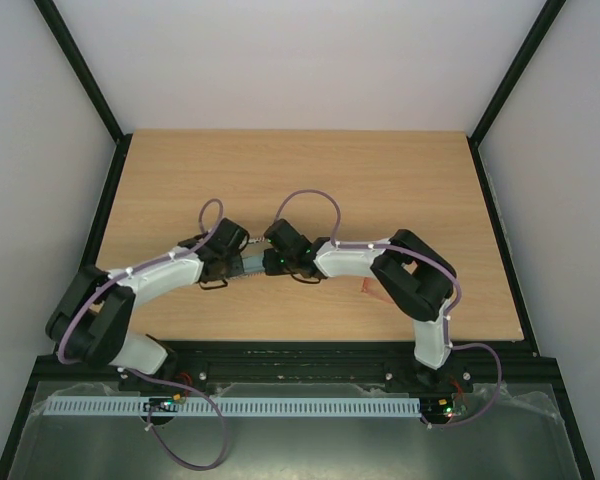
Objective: Organize the sunglasses
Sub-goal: Place the glasses cleaning cloth in the sunglasses case.
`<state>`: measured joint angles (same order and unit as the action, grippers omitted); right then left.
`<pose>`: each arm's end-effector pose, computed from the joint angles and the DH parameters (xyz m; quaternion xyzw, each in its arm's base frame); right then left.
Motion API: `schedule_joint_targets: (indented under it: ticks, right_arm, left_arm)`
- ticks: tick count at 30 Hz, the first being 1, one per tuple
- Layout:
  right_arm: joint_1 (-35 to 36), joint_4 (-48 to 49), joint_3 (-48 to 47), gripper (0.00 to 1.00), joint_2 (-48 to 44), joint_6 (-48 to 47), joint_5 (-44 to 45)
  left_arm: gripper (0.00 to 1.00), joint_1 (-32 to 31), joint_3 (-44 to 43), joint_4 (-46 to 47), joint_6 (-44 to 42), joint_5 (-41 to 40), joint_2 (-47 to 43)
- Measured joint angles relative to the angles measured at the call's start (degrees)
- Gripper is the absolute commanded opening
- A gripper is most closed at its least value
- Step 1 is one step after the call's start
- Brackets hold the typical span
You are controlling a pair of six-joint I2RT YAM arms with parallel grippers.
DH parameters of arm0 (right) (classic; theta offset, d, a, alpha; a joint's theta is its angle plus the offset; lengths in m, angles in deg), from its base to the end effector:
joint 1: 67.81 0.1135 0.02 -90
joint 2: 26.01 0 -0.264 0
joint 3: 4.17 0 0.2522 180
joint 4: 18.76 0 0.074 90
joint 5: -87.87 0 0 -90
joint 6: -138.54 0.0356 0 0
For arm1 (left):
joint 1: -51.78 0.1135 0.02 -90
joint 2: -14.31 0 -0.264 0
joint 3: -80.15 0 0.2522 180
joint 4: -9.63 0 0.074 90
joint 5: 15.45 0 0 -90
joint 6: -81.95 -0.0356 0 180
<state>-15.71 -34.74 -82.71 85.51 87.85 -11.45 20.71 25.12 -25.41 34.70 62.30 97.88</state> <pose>0.2412 0.3192 0.1395 -0.1323 0.9245 0.3032 0.1895 0.2269 -0.1279 0.1579 -0.1227 0.9605 -0.0534 0.2441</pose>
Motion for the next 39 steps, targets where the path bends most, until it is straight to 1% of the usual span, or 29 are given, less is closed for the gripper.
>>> schedule_joint_targets:
  ticks: [3, 6, 10, 15, 19, 26, 35, 39]
  right_arm:
    - [0.0, 0.4, 0.0, 0.29, 0.2, 0.2, 0.2]
    - [0.0, 0.4, 0.0, 0.29, 0.3, 0.2, 0.3]
    - [0.0, 0.4, 0.0, 0.29, 0.3, 0.4, 0.7]
    - [-0.3, 0.4, 0.0, 0.29, 0.3, 0.6, 1.5]
    - [-0.5, 0.4, 0.0, 0.29, 0.3, 0.5, 1.9]
    - [-0.5, 0.2, -0.2, 0.29, 0.3, 0.6, 1.8]
    - [-0.4, -0.3, -0.3, 0.29, 0.2, 1.0, 1.8]
    - [-0.3, -0.8, -0.3, 0.29, 0.0, 1.1, 1.9]
  left_arm:
    - [0.28, -0.1, -0.5, -1.4, 0.3, -1.2, -2.3]
    - [0.2, 0.0, -0.8, -2.2, 0.3, -1.4, -4.2]
    - [0.12, 0.2, -0.8, -2.0, -0.2, 0.3, -5.3]
    - [0.1, 0.5, 0.1, 0.4, -0.3, 4.0, -5.4]
    - [0.11, 0.5, 0.8, 1.4, 0.1, 5.9, -4.3]
    - [0.15, 0.4, 1.4, 1.6, 2.1, 5.4, -4.4]
    - [0.2, 0.2, 5.4, 2.2, 3.1, 6.1, -13.4]
    - [0.2, 0.0, 7.3, 5.4, 3.1, 9.4, -16.1]
